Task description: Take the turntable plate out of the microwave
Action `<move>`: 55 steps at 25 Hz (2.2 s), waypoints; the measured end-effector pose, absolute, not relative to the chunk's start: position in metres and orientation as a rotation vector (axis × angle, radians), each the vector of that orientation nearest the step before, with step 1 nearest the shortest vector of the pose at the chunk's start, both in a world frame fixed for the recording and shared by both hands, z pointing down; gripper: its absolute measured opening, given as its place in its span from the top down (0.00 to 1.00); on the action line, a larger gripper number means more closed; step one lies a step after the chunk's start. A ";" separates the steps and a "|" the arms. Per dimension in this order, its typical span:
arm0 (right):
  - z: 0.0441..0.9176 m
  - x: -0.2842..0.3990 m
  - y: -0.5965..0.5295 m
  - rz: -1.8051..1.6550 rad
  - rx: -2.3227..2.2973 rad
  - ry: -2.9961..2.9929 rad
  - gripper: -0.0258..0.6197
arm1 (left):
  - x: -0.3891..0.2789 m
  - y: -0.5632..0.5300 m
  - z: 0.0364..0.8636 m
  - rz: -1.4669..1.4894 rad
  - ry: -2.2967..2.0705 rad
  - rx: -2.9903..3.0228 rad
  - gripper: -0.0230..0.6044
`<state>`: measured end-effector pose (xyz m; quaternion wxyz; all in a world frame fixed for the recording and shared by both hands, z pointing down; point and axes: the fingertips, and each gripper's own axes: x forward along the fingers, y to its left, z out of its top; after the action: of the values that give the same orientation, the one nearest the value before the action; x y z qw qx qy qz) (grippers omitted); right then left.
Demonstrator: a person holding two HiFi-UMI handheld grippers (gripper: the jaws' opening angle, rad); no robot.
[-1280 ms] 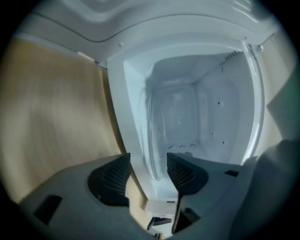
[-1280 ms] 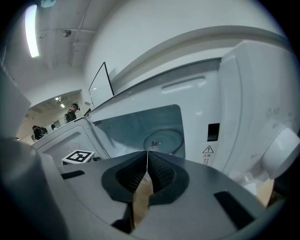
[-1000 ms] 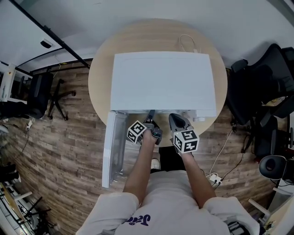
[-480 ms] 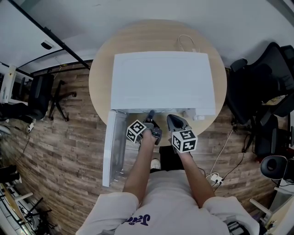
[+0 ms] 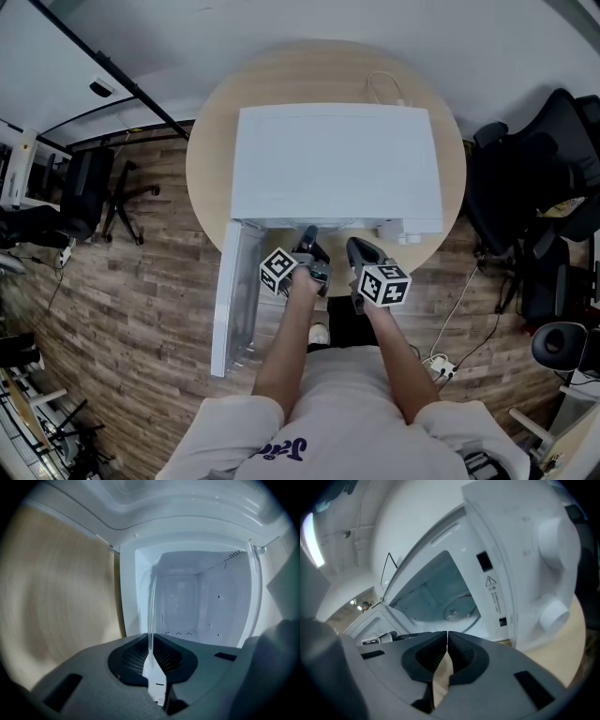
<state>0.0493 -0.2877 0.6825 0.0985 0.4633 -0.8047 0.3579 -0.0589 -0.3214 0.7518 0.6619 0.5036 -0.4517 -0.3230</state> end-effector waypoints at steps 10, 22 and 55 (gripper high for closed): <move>0.720 0.034 -0.281 1.823 1.317 -2.482 0.63 | -0.065 -0.308 0.749 -0.747 -0.995 1.135 0.91; 0.739 0.041 -0.310 2.333 1.353 -2.484 0.63 | -0.066 -0.287 0.731 -0.754 -0.959 1.163 0.90; 0.718 0.020 -0.290 2.488 1.408 -2.359 0.91 | -0.060 -0.206 0.715 -0.769 -0.908 1.226 0.90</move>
<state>0.0201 -0.2904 0.7181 -0.2786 0.3650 -0.6112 0.6446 -0.0602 -0.2058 0.7150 0.6567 0.5410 -0.4009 -0.3395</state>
